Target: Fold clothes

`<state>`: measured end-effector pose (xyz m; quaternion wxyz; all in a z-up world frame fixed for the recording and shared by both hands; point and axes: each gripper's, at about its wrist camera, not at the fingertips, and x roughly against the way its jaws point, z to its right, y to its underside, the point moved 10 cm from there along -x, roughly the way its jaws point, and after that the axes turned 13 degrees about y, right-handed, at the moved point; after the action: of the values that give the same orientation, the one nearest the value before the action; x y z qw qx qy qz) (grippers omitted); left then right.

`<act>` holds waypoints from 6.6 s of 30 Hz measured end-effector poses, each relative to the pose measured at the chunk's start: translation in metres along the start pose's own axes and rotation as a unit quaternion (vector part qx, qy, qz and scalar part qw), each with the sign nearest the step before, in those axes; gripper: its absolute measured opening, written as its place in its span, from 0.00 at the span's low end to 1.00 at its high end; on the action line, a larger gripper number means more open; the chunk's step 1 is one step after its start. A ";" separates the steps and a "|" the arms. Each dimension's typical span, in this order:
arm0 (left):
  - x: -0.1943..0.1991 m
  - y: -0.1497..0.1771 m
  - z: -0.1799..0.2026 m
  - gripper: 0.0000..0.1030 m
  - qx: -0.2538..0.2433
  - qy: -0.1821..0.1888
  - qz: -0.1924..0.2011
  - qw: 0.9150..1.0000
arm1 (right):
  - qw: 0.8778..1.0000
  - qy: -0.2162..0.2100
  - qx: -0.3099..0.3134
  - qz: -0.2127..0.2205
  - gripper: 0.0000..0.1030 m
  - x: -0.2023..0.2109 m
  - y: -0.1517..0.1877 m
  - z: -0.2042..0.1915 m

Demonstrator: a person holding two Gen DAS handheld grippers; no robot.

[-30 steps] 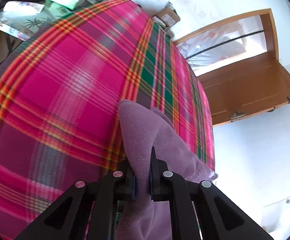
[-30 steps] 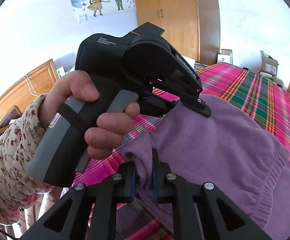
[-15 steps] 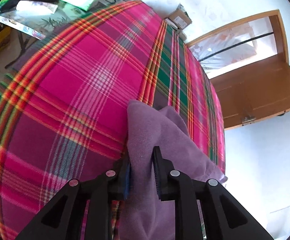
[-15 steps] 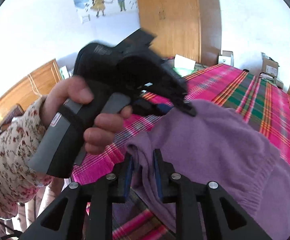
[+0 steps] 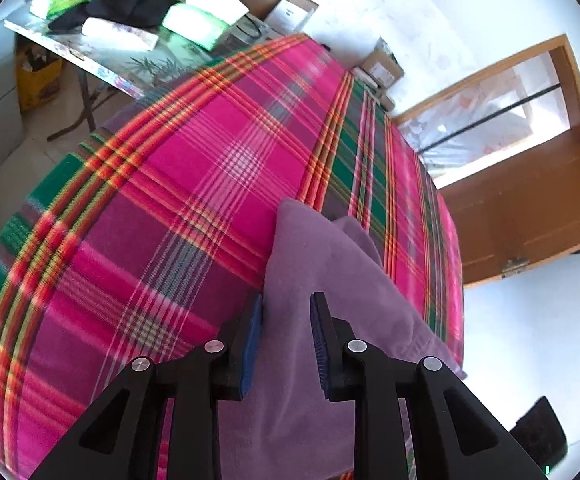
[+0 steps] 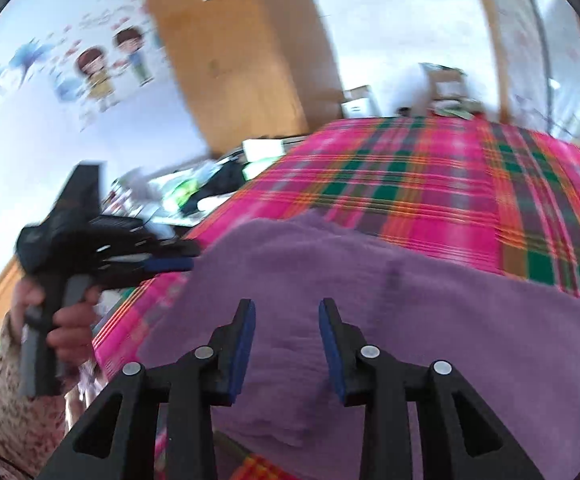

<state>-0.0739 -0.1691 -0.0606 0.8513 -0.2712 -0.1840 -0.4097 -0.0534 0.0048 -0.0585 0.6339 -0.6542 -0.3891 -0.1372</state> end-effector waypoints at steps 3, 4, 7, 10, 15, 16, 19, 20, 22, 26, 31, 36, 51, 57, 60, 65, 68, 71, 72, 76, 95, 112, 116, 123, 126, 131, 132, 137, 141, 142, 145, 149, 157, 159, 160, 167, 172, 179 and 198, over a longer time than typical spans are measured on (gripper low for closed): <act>0.004 0.001 0.008 0.25 -0.006 -0.002 0.014 1.000 | 0.999 0.009 -0.034 -0.012 0.36 0.009 0.010 0.026; 0.005 0.002 0.010 0.27 -0.008 -0.003 0.018 1.000 | 0.999 0.004 -0.045 -0.017 0.36 0.011 0.012 0.031; 0.009 0.003 0.018 0.32 -0.014 -0.006 0.032 0.999 | 0.996 -0.010 -0.078 -0.030 0.38 0.011 0.017 0.043; 0.014 0.013 0.021 0.32 -0.030 -0.010 0.032 0.999 | 0.992 -0.032 -0.108 -0.050 0.44 0.001 0.021 0.045; 0.000 0.033 0.024 0.33 -0.050 -0.014 0.002 0.999 | 0.983 -0.067 -0.139 -0.096 0.46 -0.020 0.030 0.038; -0.003 0.037 0.025 0.33 -0.048 -0.009 -0.005 0.999 | 0.982 -0.068 -0.143 -0.099 0.46 -0.023 0.030 0.038; -0.011 0.045 0.024 0.33 -0.045 -0.003 -0.017 0.999 | 0.981 -0.063 -0.153 -0.103 0.46 -0.029 0.027 0.040; -0.012 0.046 0.023 0.33 -0.046 -0.003 -0.021 0.999 | 0.980 -0.063 -0.156 -0.106 0.46 -0.032 0.026 0.040; -0.016 0.050 0.022 0.33 -0.047 -0.002 -0.028 0.998 | 0.979 -0.064 -0.161 -0.109 0.46 -0.037 0.024 0.039; -0.018 0.053 0.018 0.33 -0.046 -0.003 -0.035 0.998 | 0.981 -0.059 -0.152 -0.106 0.47 -0.042 0.021 0.034; -0.020 0.056 0.014 0.32 -0.040 -0.002 -0.040 0.998 | 0.981 -0.057 -0.153 -0.101 0.47 -0.044 0.019 0.032; -0.019 0.060 0.013 0.32 -0.040 -0.001 -0.042 0.998 | 0.976 -0.092 -0.162 -0.115 0.39 -0.046 0.022 0.023; -0.018 0.060 0.014 0.33 -0.040 -0.011 -0.039 0.998 | 0.974 -0.116 -0.160 -0.110 0.12 -0.039 0.020 0.017; -0.015 0.063 0.019 0.33 -0.048 -0.014 -0.032 0.998 | 0.974 -0.120 -0.163 -0.101 0.11 -0.030 0.016 0.020; -0.011 0.062 0.024 0.33 -0.055 -0.010 -0.021 0.998 | 0.972 -0.124 -0.173 -0.097 0.11 -0.023 0.014 0.026; -0.010 0.061 0.027 0.33 -0.053 -0.002 -0.018 0.998 | 0.971 -0.126 -0.186 -0.086 0.11 -0.008 0.007 0.038; -0.011 0.062 0.028 0.33 -0.054 0.001 -0.019 0.998 | 0.969 -0.124 -0.195 -0.084 0.11 -0.003 0.005 0.047; -0.012 0.063 0.029 0.33 -0.056 0.001 -0.022 0.998 | 0.968 -0.120 -0.203 -0.082 0.11 0.001 0.003 0.055; -0.013 0.064 0.030 0.33 -0.058 0.001 -0.023 0.998 | 0.968 -0.117 -0.204 -0.082 0.11 0.003 0.003 0.057; -0.014 0.065 0.032 0.33 -0.057 0.000 -0.024 0.998 | 0.969 -0.113 -0.207 -0.073 0.11 0.014 0.002 0.063; -0.021 0.037 0.038 0.33 -0.082 -0.019 -0.004 0.996 | 0.980 0.032 -0.165 -0.103 0.19 -0.005 0.036 0.095; -0.063 -0.023 0.030 0.33 -0.052 0.024 -0.045 0.997 | 0.982 0.050 -0.154 -0.100 0.25 -0.004 0.031 0.102; -0.073 -0.027 0.032 0.31 -0.059 0.023 -0.055 0.996 | 0.980 0.041 -0.165 -0.105 0.25 -0.008 0.034 0.104; -0.077 -0.032 0.041 0.10 -0.090 0.025 -0.036 0.995 | 0.981 0.041 -0.159 -0.101 0.16 -0.011 0.034 0.102; -0.079 -0.033 0.044 0.10 -0.100 0.023 -0.024 0.994 | 0.984 0.057 -0.140 -0.090 0.12 -0.011 0.032 0.100; -0.080 -0.033 0.038 0.10 -0.087 0.016 -0.025 0.996 | 0.986 0.070 -0.118 -0.093 0.15 -0.009 0.036 0.099; -0.079 -0.032 0.036 0.10 -0.085 0.014 -0.025 0.996 | 0.986 0.073 -0.117 -0.094 0.17 -0.008 0.037 0.101; -0.072 -0.031 0.029 0.21 -0.071 0.005 -0.027 0.997 | 0.986 0.105 -0.104 -0.076 0.30 0.003 0.034 0.104; -0.059 -0.029 0.023 0.26 -0.062 -0.005 -0.024 0.998 | 0.984 0.170 -0.052 -0.031 0.30 0.025 0.031 0.102; -0.055 -0.026 0.021 0.26 -0.060 -0.007 -0.024 0.998 | 0.985 0.165 -0.044 -0.031 0.30 0.025 0.034 0.099; -0.043 -0.016 0.017 0.29 -0.056 -0.013 -0.027 0.998 | 0.988 0.151 -0.021 -0.030 0.30 0.027 0.042 0.088; -0.030 0.002 0.014 0.29 -0.053 -0.017 -0.032 0.998 | 0.991 0.131 0.010 -0.029 0.30 0.030 0.054 0.073; -0.018 0.035 0.003 0.32 -0.041 -0.010 -0.046 0.998 | 0.993 0.117 0.001 -0.017 0.34 0.044 0.053 0.071; -0.016 0.041 0.001 0.32 -0.036 -0.009 -0.049 0.998 | 0.994 0.109 0.011 -0.002 0.34 0.050 0.048 0.062; -0.015 0.043 0.000 0.32 -0.033 -0.006 -0.052 0.998 | 0.995 0.103 0.015 0.004 0.34 0.053 0.046 0.057; -0.015 0.057 -0.001 0.32 -0.028 0.004 -0.068 0.997 | 0.996 0.069 0.062 0.008 0.34 0.045 0.048 0.012; -0.018 0.058 0.000 0.32 -0.031 0.006 -0.077 0.997 | 0.992 0.010 0.118 0.036 0.34 0.045 0.044 -0.043; -0.021 0.065 0.003 0.32 -0.038 0.017 -0.103 0.994 | 0.984 -0.023 0.174 0.014 0.39 0.022 0.061 -0.100; -0.009 0.080 0.024 0.31 -0.005 0.091 -0.156 0.983 | 0.986 0.074 0.147 -0.029 0.52 -0.034 0.053 -0.128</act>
<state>-0.0176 -0.1077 -0.0715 0.7885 -0.2052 -0.1438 -0.5617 0.0009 -0.1206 -0.0992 0.7455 -0.5307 -0.3763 -0.1450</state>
